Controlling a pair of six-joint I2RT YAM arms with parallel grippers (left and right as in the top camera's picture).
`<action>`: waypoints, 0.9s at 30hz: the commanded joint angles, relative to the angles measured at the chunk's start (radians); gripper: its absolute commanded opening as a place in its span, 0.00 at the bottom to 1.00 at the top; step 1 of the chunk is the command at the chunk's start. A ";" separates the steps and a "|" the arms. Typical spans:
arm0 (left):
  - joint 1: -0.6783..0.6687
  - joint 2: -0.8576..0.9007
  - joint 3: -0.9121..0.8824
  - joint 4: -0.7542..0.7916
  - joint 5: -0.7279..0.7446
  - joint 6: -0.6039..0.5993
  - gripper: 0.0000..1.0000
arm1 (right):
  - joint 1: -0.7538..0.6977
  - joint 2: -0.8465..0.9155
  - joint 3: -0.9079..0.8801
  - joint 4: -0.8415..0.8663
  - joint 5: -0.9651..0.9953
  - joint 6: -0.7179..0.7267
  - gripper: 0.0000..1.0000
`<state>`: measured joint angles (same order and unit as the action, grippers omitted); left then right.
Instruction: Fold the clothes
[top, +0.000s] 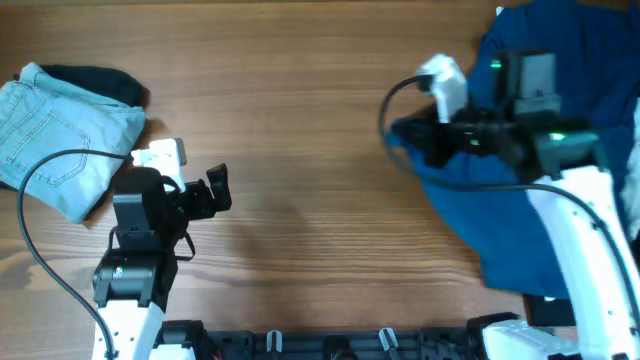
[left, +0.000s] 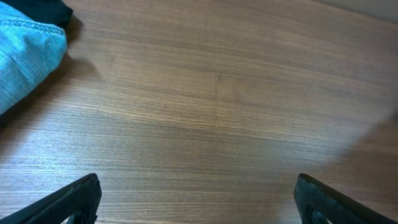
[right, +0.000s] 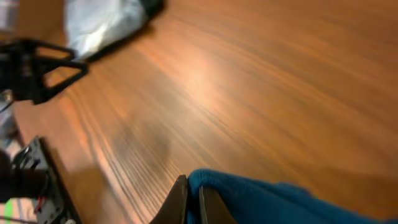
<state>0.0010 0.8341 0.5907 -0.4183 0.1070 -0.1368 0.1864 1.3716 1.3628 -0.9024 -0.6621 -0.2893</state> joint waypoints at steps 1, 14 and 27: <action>-0.003 0.005 0.020 0.006 0.016 -0.006 1.00 | 0.161 0.066 0.003 0.131 -0.086 0.050 0.04; -0.003 0.030 0.020 0.012 0.016 -0.007 1.00 | 0.313 0.225 0.004 0.438 0.387 0.389 1.00; -0.255 0.447 0.020 0.268 0.312 -0.467 0.96 | -0.339 0.005 0.004 -0.155 0.610 0.536 1.00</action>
<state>-0.1551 1.1664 0.5961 -0.2150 0.3786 -0.4595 -0.1154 1.3762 1.3636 -1.0454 -0.0734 0.2390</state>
